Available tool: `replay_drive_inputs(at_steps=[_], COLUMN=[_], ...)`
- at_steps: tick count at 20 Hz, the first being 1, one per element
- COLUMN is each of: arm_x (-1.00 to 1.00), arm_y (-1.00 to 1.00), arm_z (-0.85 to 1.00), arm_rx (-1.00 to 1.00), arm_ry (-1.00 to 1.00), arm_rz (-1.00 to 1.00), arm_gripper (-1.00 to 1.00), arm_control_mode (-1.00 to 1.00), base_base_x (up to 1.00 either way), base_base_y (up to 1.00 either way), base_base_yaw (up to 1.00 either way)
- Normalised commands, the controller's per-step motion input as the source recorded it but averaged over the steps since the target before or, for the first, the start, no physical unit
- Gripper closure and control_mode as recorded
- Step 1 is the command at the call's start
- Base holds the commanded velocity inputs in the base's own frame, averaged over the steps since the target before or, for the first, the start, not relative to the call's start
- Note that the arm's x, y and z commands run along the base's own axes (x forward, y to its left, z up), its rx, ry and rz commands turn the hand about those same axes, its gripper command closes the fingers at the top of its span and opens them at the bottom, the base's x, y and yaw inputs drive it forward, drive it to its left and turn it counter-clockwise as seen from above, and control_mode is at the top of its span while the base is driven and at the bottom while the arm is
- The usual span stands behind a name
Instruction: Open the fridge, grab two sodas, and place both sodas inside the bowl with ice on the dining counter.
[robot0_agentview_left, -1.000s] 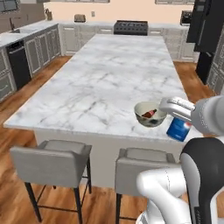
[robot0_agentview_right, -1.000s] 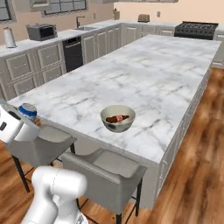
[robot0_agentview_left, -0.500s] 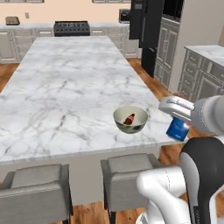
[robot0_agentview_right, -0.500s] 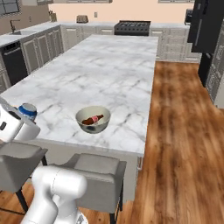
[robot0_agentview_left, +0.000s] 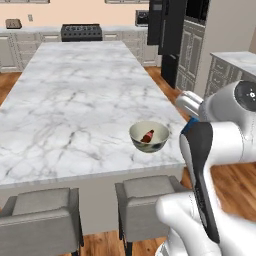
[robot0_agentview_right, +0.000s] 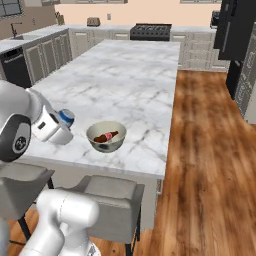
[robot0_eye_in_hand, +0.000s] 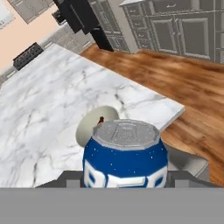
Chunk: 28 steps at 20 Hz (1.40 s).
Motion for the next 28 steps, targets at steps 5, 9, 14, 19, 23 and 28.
replay_drive_inputs(at_steps=[5,9,14,19,23,28], arm_x=[1.0,0.59,0.4,0.48,0.46,0.42], arm_y=[-0.07,-0.05,0.0,0.0,0.0,-0.06], arm_z=[-0.43,-0.38,-0.31,-0.08,-0.28,-0.39], arm_rx=[0.24,0.18,0.04,0.06,0.07,0.01], arm_ry=[0.12,0.18,0.15,0.11,0.09,0.08], arm_rz=[-0.12,-0.04,0.0,-0.01,-0.01,-0.03], arm_gripper=[1.0,1.0,1.0,1.0,1.0,1.0], arm_control_mode=[-1.0,-1.0,-1.0,-1.0,-1.0,-1.0], base_base_x=[0.0,0.0,0.0,0.0,0.0,0.0], base_base_y=[0.0,0.0,0.0,0.0,0.0,0.0], base_base_yaw=[0.0,0.0,0.0,0.0,0.0,0.0])
